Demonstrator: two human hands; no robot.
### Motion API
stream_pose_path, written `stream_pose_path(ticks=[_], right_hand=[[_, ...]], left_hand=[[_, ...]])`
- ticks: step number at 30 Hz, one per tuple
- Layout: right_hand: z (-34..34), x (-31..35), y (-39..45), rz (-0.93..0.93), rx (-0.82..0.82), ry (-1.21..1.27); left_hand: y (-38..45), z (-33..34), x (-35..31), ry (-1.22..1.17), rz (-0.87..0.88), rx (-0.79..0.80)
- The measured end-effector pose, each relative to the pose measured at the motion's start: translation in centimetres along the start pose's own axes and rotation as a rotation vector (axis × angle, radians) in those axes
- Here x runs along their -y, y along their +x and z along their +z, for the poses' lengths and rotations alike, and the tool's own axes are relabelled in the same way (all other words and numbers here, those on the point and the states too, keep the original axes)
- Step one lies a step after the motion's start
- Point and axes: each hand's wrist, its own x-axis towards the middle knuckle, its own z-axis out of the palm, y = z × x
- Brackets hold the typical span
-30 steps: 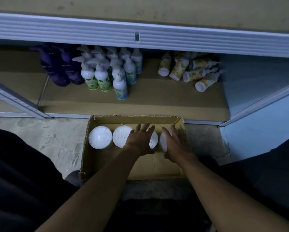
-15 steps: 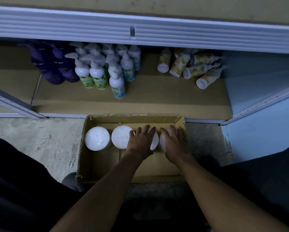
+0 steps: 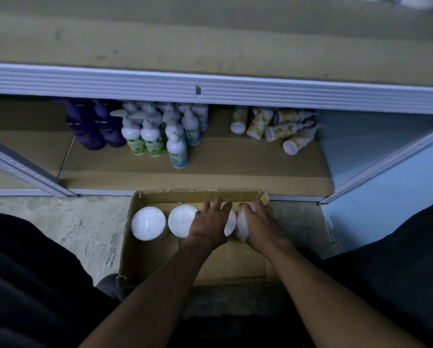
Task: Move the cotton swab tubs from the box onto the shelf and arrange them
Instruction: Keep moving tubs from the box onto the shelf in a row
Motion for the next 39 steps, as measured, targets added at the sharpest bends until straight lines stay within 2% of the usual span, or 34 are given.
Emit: stream_pose_path(ticks=[18,22,32,39], right_hand=[[-15.2,2.7,-7.4,-0.195,-0.076,0.070],[-19.1,3.2,-9.4,-0.258,-0.119,0.007],[-29.4,4.3,-14.4,-0.275,-0.207,0.016],[-35.9,4.0,-15.9,-0.280,-0.296,-0.127]], left_hand=[[-6.2,-15.5,-0.1,0.046,0.029,-0.159],[-8.6,-19.9,-1.0,0.061,0.045,-0.190],[-13.0,-31.0,-3.9,0.072,0.049,-0.292],[-13.6,-37.3,-6.2,0.111,0.053,-0.370]])
